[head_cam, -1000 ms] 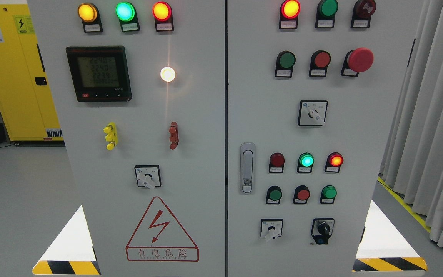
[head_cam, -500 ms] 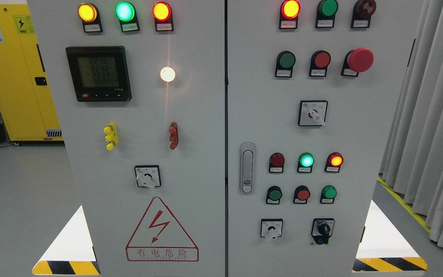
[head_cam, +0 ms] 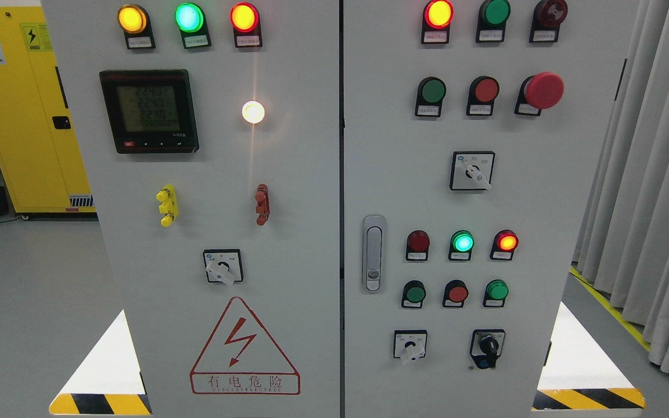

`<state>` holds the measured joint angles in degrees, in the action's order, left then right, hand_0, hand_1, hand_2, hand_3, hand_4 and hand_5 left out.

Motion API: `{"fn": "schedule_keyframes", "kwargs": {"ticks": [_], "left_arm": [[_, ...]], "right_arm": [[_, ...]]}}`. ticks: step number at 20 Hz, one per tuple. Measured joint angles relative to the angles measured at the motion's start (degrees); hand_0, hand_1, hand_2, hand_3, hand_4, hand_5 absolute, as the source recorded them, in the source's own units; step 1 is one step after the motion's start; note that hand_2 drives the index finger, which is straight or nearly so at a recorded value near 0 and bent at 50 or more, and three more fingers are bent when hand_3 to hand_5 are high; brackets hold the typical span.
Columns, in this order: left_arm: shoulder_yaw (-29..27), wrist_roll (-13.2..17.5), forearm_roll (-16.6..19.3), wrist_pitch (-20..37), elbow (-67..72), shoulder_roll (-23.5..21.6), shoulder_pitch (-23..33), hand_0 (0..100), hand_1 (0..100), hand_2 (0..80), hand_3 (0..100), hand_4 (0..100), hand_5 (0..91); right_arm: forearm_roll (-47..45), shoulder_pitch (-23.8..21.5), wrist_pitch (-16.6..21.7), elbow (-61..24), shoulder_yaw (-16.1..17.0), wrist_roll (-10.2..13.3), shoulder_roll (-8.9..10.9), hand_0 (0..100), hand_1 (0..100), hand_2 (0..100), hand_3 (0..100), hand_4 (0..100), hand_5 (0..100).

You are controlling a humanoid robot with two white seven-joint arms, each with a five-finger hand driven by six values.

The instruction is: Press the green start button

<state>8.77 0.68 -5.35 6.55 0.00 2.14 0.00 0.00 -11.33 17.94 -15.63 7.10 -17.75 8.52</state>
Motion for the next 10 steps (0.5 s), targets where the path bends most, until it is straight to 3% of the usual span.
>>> {"fn": "schedule_keyframes", "kwargs": {"ticks": [5,8,10], "left_arm": [[0.0,0.0,0.0,0.0,0.0,0.1,0.0,12,56,0.0,0,0,0.0],[0.0,0.0,0.0,0.0,0.0,0.2,0.0,12,56,0.0,0,0,0.0],[0.0,0.0,0.0,0.0,0.0,0.3,0.0,12,56,0.0,0,0,0.0]], "right_arm": [[0.0,0.6,13.3,-3.5,-0.2,-1.5,-0.13,23,47,0,0,0,0],[0.0,0.5,17.5,-7.0,-0.2,-1.9,-0.26,23,47,0,0,0,0],[0.0,-0.2,18.4,-10.0,-0.2,-1.9,-0.34,23,47,0,0,0,0]]}}
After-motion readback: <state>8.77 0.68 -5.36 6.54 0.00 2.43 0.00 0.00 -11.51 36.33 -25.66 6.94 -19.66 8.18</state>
